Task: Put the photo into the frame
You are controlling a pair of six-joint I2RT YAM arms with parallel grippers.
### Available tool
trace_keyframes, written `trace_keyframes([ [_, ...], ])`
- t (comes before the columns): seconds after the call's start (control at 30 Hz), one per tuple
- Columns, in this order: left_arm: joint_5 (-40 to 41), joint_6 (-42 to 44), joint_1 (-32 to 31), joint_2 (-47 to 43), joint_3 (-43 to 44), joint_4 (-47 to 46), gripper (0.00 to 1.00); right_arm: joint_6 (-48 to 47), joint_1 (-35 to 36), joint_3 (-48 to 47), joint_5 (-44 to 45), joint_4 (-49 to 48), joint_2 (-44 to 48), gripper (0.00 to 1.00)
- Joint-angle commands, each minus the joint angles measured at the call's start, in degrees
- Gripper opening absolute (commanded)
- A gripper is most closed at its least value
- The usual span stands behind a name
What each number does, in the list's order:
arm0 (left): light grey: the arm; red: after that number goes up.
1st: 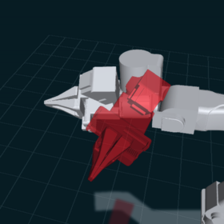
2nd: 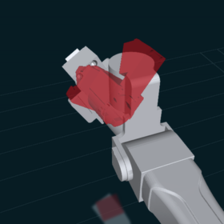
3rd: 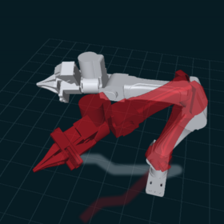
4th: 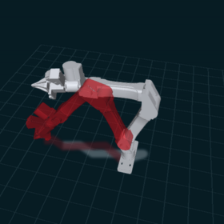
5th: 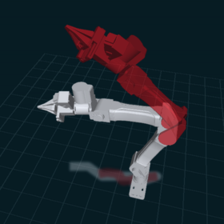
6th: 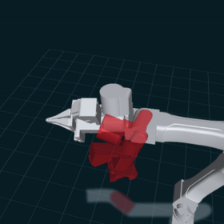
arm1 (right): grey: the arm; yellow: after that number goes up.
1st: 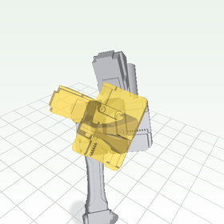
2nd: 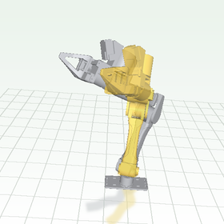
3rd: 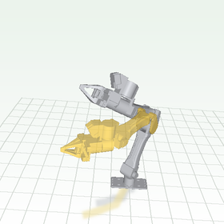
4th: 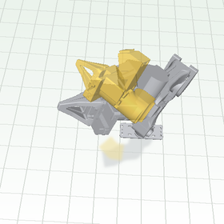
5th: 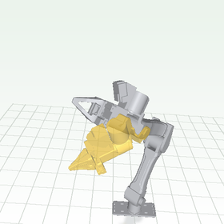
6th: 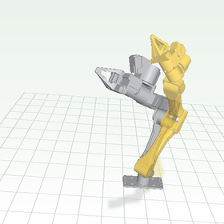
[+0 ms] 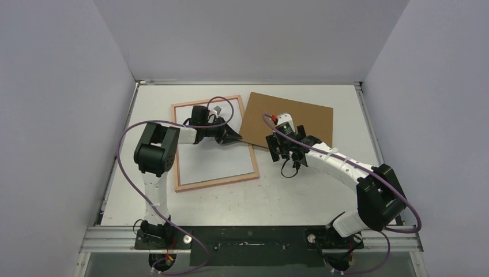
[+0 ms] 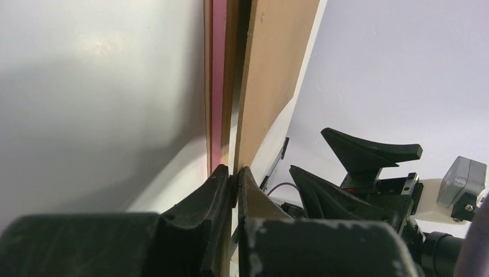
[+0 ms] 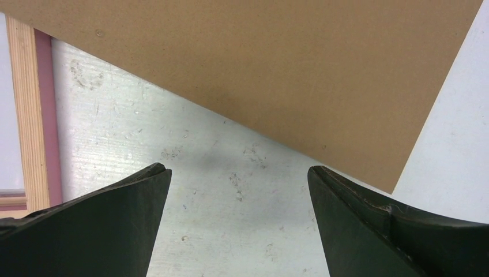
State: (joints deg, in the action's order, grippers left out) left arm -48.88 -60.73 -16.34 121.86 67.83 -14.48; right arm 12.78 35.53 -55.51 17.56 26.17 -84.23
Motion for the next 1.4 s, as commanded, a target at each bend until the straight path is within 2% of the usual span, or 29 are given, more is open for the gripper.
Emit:
trace_keyframes([
  [0.0, -3.0, -2.1, 0.6, -0.1, 1.9, -5.4, 0.00, -1.4, 2.0, -2.1, 3.4, -2.1, 0.0, 0.93],
  [0.17, -3.5, -8.0, 1.1, -2.0, 2.5, -6.2, 0.00, -8.9, 6.7, -4.1, 7.3, -0.7, 0.0, 0.94],
  [0.33, -4.0, -10.2, 1.5, -5.1, 4.6, -2.0, 0.00, -17.6, 10.9, -5.2, 14.3, -1.4, -2.1, 0.94],
  [0.57, -5.1, -13.1, 2.8, -9.1, 5.4, 2.5, 0.00, -29.9, 12.0, -5.3, 14.7, -4.5, -4.6, 0.89],
  [0.7, -6.2, -12.7, 3.6, -10.4, 5.4, 4.8, 0.00, -35.7, 12.0, -5.8, 17.9, -5.6, -7.1, 0.87],
  [0.77, -6.8, -12.5, 3.8, -10.8, 5.5, 6.1, 0.00, -37.6, 12.0, -5.9, 18.6, -6.4, -8.3, 0.83],
  [0.93, -6.9, -9.7, 4.0, -12.0, 7.4, 12.8, 0.00, -40.2, 12.3, -6.9, 20.0, -8.2, -12.7, 0.61],
  [1.0, -7.1, -9.3, 4.0, -12.4, 7.6, 14.1, 0.00, -41.9, 12.4, -6.7, 22.4, -10.7, -14.3, 0.56],
  [1.3, -7.9, -8.4, 4.8, -13.7, 7.8, 18.0, 0.00, -48.8, 12.7, -3.7, 27.2, -24.1, -15.0, 0.52],
  [1.37, -8.0, -8.2, 4.9, -13.7, 7.9, 18.8, 0.00, -50.9, 12.9, -1.8, 28.5, -27.8, -14.6, 0.46],
])
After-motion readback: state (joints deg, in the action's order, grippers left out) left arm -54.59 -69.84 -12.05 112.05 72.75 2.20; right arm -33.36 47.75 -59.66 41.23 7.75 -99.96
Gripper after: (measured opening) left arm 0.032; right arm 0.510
